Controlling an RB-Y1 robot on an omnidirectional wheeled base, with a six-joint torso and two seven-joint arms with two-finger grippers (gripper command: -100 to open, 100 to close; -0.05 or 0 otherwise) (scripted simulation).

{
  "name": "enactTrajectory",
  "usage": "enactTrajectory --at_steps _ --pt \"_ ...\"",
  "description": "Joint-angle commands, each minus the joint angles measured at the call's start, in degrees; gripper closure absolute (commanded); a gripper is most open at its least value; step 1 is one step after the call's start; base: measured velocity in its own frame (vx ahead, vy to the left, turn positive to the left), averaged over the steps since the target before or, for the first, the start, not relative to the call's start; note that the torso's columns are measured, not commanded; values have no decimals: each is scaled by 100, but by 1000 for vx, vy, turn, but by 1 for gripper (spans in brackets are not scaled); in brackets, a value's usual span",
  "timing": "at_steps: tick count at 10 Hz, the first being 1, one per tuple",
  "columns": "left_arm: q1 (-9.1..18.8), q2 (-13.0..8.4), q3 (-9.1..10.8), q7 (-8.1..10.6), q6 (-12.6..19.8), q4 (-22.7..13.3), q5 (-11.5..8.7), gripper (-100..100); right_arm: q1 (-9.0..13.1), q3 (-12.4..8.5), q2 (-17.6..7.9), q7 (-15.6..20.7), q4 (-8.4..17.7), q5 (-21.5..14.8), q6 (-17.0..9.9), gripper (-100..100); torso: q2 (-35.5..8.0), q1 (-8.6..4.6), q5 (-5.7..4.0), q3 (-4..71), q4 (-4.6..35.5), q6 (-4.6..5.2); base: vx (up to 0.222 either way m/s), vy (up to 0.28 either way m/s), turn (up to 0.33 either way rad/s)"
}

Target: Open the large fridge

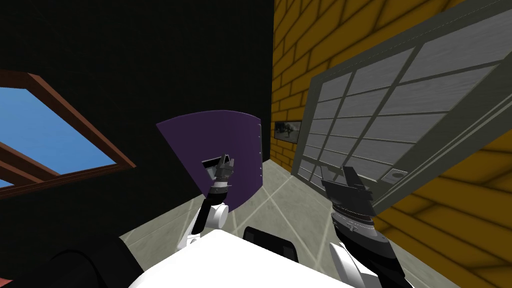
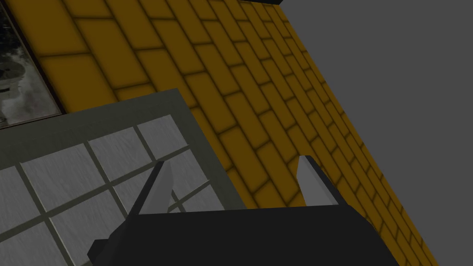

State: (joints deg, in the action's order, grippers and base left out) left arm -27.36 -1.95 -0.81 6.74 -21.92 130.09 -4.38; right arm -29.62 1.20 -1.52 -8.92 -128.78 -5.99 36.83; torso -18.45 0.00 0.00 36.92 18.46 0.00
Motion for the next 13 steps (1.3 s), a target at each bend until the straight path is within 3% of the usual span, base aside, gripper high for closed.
enactTrajectory --at_steps 1,4,5,7,13 --pt "0 0 0 0 0 0 0 0 0 0 0 0 0 0 0 0 -424 0 0 844 423 0 0 0 0" --pt "0 0 0 0 0 0 0 0 0 0 0 0 0 0 0 0 -1693 0 0 3381 1692 0 0 0 0" --pt "80 -204 3 43 -78 -175 -19 -100 0 0 0 0 0 0 0 0 -2116 0 0 4227 2114 0 33 -4 -17" --pt "192 -340 8 103 -185 -419 -46 -100 -1 0 0 0 2 0 0 0 -2349 -2 0 4742 2356 0 58 -9 -16" --pt "691 -591 29 373 -670 -1470 -167 -100 -2 0 0 0 2 0 0 0 -2383 -1 0 4765 2383 0 77 -15 -23"
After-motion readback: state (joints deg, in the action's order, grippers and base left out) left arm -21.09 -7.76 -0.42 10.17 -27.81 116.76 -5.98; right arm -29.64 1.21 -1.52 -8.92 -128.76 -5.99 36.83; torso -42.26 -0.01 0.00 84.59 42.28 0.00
